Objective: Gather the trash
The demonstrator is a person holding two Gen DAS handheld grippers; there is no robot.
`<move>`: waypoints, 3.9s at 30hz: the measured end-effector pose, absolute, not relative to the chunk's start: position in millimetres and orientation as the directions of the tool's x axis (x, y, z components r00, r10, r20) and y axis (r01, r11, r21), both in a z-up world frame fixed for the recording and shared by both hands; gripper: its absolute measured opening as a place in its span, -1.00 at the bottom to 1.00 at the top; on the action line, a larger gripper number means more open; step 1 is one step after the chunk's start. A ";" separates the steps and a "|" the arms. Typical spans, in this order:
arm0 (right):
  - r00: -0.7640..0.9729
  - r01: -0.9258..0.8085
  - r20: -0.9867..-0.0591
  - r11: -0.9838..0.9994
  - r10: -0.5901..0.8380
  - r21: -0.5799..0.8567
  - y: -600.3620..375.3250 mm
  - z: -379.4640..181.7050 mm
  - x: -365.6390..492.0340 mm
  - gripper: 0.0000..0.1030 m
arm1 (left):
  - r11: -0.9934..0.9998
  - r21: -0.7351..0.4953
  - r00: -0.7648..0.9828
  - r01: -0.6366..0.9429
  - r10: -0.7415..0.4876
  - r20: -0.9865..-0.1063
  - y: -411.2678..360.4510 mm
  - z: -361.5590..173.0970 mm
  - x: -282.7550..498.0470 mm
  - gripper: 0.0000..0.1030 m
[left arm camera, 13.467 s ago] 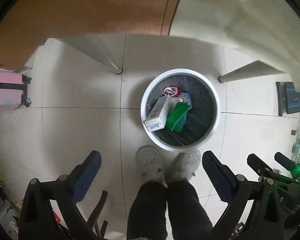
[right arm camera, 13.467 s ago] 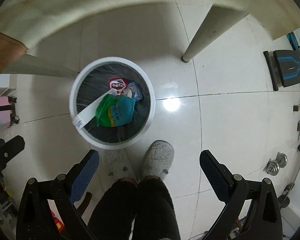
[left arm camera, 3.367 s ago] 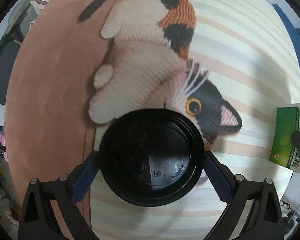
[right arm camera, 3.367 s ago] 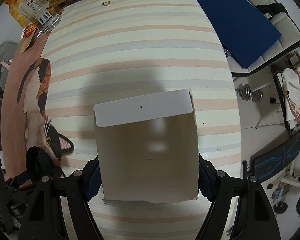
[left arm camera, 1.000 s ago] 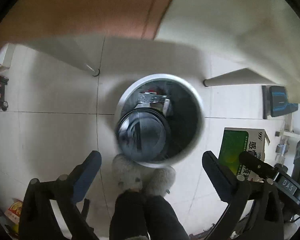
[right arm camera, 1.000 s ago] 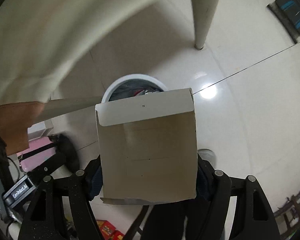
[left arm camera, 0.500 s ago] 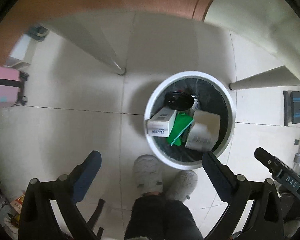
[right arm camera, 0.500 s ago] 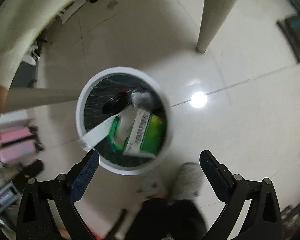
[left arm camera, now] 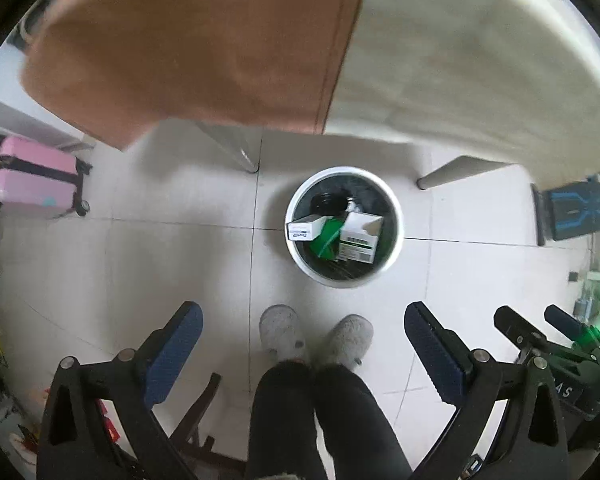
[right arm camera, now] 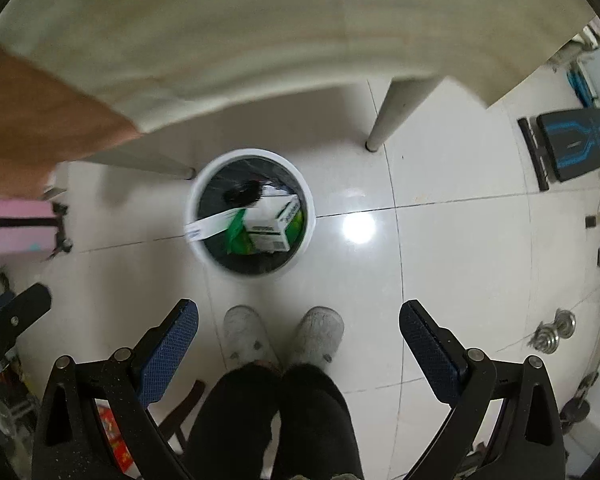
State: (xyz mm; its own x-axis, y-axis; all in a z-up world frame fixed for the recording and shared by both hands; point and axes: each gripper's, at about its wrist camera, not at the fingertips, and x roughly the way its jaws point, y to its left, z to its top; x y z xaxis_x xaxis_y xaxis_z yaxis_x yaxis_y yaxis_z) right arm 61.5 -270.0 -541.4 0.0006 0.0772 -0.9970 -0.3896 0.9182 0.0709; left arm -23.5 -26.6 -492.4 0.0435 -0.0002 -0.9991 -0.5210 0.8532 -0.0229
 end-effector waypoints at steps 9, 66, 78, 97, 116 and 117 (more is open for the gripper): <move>0.020 -0.397 -0.981 0.902 0.192 0.168 -301.8 -356.7 19.3 0.97 | 0.878 -0.127 0.180 -0.461 -0.048 -0.982 -52.1 -327.0 -55.1 1.00; 0.104 -0.481 -0.891 0.806 0.442 0.344 -312.8 -79.9 -84.5 1.00 | 0.833 -0.395 0.479 -0.387 -0.185 -0.858 -81.0 -121.8 -135.5 1.00; 0.101 -0.483 -0.893 0.806 0.438 0.341 -313.1 -81.4 -87.0 1.00 | 0.830 -0.392 0.475 -0.397 -0.180 -0.861 -91.4 -125.7 -134.8 1.00; 0.091 -0.477 -0.893 0.807 0.440 0.349 -312.6 -82.0 -87.8 1.00 | 0.828 -0.391 0.475 -0.402 -0.176 -0.862 -94.4 -125.0 -133.1 1.00; 0.075 -0.491 -0.895 0.798 0.439 0.350 -310.1 -81.1 -83.5 1.00 | 0.828 -0.390 0.474 -0.402 -0.176 -0.863 -91.8 -123.8 -132.6 1.00; 0.074 -0.493 -0.896 0.797 0.438 0.349 -310.1 -81.4 -83.5 1.00 | 0.828 -0.390 0.474 -0.404 -0.175 -0.863 -91.3 -123.9 -132.9 1.00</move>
State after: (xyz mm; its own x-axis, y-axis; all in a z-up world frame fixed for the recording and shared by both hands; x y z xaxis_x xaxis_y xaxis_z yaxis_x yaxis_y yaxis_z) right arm -83.5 -310.1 -81.4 0.0740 0.4377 -0.8961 -0.4926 0.7973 0.3488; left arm -132.9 -91.3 -123.9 0.4743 -0.1747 -0.8628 -0.4041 0.8276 -0.3897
